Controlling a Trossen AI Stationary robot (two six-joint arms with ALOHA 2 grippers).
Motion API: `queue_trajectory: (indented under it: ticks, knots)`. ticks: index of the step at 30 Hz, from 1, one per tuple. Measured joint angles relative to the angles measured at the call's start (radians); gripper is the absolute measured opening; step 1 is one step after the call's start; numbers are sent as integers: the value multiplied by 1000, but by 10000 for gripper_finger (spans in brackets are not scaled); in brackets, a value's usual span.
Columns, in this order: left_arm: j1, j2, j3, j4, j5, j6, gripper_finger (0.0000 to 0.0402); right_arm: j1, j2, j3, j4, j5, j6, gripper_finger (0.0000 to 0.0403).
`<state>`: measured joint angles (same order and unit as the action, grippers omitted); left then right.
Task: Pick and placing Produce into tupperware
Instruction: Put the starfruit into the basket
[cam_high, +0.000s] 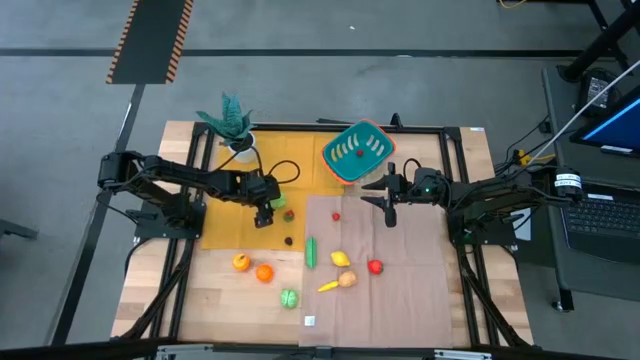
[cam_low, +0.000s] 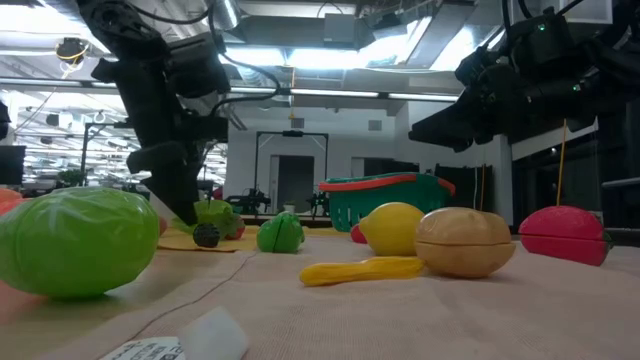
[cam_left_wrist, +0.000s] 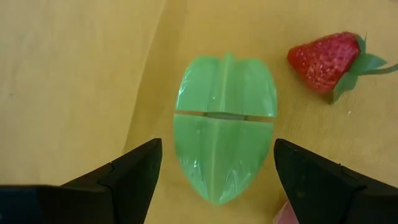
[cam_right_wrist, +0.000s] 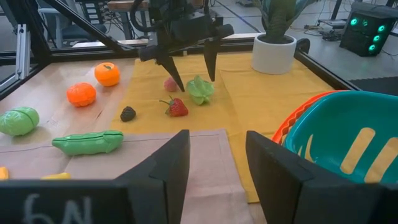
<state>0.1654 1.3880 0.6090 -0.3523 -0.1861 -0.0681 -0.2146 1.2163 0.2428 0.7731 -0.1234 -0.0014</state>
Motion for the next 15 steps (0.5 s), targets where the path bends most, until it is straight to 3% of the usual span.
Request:
queue_trajectory:
  ticks: [15]
  knots:
    - [0, 87, 0, 73, 0, 26, 302, 0, 0, 0, 2, 0, 0, 158]
